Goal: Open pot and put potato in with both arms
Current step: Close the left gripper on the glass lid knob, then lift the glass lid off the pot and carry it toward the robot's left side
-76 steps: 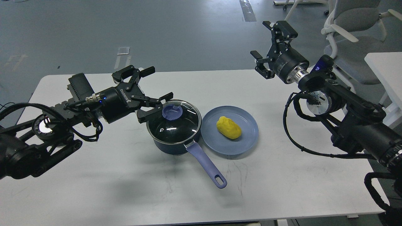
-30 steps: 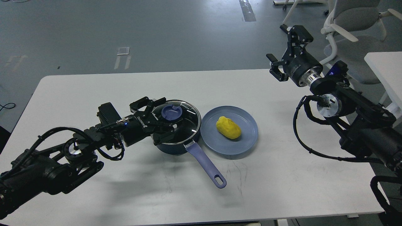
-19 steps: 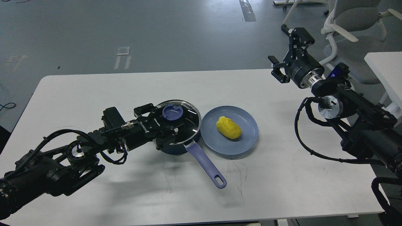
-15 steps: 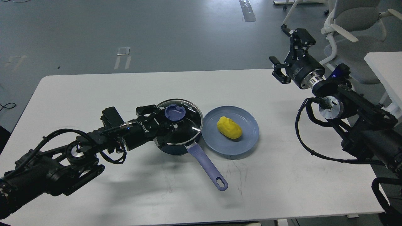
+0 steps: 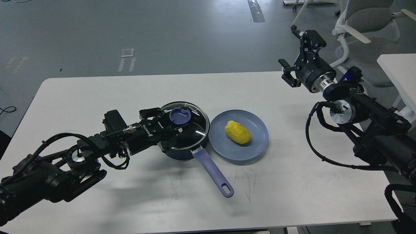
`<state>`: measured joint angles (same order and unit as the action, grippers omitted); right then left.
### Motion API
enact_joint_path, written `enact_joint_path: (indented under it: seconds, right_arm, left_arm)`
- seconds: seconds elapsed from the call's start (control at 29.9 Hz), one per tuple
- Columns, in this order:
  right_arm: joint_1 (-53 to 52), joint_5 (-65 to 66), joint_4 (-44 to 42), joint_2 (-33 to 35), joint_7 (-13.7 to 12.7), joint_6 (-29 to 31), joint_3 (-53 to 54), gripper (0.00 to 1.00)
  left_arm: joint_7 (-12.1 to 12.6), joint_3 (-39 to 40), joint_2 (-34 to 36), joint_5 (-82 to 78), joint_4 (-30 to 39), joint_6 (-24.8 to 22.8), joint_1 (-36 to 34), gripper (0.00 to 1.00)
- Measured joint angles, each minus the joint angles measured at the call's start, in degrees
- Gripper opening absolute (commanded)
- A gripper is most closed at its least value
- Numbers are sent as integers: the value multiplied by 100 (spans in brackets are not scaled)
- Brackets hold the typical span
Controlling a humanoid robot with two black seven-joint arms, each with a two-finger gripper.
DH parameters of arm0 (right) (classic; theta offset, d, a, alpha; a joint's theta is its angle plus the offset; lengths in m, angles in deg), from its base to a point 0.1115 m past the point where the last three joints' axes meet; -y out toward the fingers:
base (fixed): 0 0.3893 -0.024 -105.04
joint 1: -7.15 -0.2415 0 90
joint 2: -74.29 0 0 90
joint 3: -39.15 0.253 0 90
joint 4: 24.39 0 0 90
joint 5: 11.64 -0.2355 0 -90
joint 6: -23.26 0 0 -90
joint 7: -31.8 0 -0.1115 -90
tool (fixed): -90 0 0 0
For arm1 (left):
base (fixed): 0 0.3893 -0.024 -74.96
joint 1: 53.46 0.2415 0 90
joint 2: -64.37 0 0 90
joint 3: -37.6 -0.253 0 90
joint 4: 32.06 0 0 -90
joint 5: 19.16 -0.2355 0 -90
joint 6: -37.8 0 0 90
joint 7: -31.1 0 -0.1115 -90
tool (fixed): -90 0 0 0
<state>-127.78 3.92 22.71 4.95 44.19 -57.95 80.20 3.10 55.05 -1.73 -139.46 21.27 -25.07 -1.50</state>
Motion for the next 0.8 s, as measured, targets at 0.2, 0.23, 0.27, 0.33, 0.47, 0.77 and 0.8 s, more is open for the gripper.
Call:
enact_joint_path:
  seconds: [0.2, 0.23, 0.27, 0.33, 0.47, 0.77, 0.8]
  right_arm:
    - [10, 0, 1, -2, 0, 0, 0, 100]
    - [10, 0, 1, -2, 0, 0, 2, 100]
    - [11, 0, 1, -2, 0, 0, 5, 100]
    - [11, 0, 2, -2, 0, 0, 7, 100]
    - [12, 0, 2, -2, 3, 0, 8, 100]
    - [52, 0, 2, -2, 13, 0, 9, 100]
    - [53, 0, 2, -3, 15, 0, 9, 100]
  left_arm:
    - [-1, 11, 36, 130, 179, 27, -1, 38]
    - [-1, 12, 44, 134, 188, 27, -1, 38]
    - [0, 12, 53, 138, 201, 27, -4, 38]
    - [0, 13, 66, 148, 249, 29, -10, 38]
    - [0, 13, 99, 157, 468, 29, -11, 38]
    - [-2, 26, 139, 251, 748, 28, -230, 38]
    - [0, 26, 167, 302, 792, 23, -266, 38]
